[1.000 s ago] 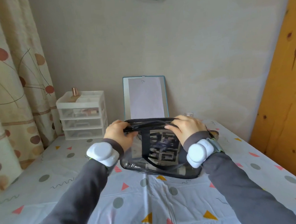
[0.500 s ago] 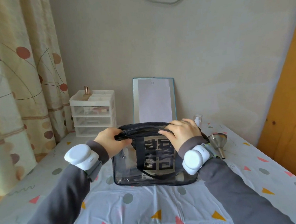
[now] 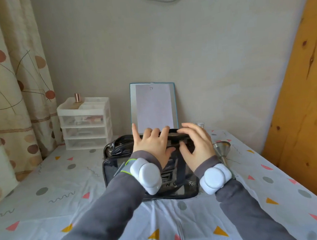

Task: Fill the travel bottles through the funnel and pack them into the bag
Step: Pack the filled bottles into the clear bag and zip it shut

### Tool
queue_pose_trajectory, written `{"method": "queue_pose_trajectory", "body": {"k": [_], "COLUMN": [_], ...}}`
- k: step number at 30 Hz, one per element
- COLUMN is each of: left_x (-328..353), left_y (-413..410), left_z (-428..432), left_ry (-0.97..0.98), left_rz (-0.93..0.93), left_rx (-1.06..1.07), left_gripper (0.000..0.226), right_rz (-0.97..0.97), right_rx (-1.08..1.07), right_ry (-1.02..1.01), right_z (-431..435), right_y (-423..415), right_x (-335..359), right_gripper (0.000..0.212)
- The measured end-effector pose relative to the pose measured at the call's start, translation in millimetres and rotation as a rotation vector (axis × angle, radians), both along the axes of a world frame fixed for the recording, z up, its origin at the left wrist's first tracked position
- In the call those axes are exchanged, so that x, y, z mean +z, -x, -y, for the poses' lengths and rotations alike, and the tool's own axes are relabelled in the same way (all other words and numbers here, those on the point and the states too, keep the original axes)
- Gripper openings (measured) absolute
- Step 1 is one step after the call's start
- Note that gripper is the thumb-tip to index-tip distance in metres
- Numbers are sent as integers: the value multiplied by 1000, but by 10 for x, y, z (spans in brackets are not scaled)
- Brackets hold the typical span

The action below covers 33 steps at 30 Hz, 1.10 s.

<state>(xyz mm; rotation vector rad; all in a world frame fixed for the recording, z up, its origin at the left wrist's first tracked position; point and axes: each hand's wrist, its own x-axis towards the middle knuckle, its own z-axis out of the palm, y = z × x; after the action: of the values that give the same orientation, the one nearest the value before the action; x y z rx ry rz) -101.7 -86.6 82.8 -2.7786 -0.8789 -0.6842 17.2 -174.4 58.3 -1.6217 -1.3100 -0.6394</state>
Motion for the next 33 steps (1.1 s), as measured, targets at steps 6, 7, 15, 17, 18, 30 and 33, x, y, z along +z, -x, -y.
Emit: {"method": "queue_pose_trajectory", "body": {"k": [6,7,15,17,18,30,33], "left_x": [36,36,68,73,70,41,21], "left_y": [-260,-246,-242,-232,-226,-131,-135], "left_z": [-14,-34,-74,-67,-74,-141,-127], "left_ry": [47,45,89,99,99,134,128], "left_rz": [35,55,154,161,161,252,268], "left_rx": [12,11,-59,-58,-55,-126,-123], "left_gripper": [39,38,28,28,28,25,25], "right_rz": [-680,-765,-1479,-1576,-1577,-1585,-1585], "right_rx": [-144,-174,78,104,106,140,155], "right_ry": [110,196,-13,6,26,248,228], "right_z": [165,158,16,1,-13,-64,-60], "right_y": [-509,-570,-699,-728,-739,-814,-849], "right_x": [-243,-304,-531,-532,-543,-740,-775], "right_gripper": [20,22,27,27,27,30,31]}}
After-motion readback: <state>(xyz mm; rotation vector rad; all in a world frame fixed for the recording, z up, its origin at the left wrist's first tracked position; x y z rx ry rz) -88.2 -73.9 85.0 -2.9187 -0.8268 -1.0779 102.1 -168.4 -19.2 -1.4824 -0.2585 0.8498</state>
